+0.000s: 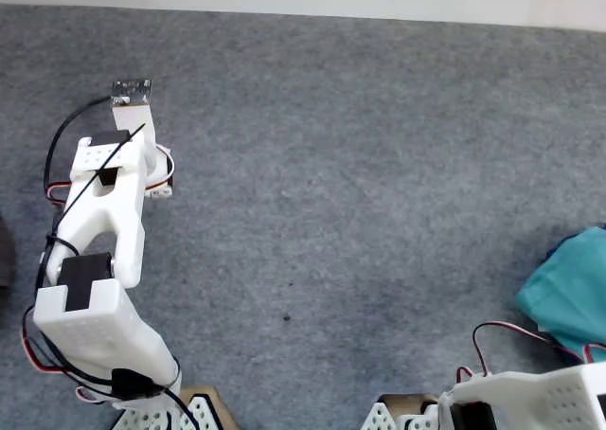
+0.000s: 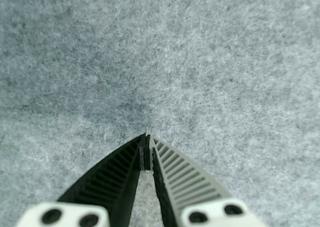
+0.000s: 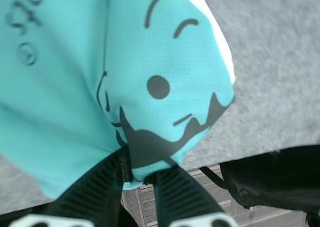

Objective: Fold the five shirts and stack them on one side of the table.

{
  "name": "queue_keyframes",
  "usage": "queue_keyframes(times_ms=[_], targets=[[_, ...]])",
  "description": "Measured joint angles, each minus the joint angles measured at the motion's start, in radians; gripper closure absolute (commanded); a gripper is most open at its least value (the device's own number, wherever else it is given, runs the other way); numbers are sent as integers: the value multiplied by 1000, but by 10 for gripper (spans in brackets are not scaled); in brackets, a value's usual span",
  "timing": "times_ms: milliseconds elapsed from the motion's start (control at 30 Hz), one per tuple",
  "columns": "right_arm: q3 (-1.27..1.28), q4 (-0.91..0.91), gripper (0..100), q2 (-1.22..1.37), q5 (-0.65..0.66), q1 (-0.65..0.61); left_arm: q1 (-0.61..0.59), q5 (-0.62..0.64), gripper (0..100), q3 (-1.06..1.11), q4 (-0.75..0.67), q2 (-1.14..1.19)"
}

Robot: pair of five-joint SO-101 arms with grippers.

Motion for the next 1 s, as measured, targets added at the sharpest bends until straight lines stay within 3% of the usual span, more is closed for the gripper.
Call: queue_keyframes(times_ms=[233,500,1000], targets=[[210,-270,980,0,0,48,0,0,993,0,0,0],[293,-387,721,0,6,81,0,0,993,0,0,0],[91,-477,721,3,-55,61,8,0,993,0,0,0]])
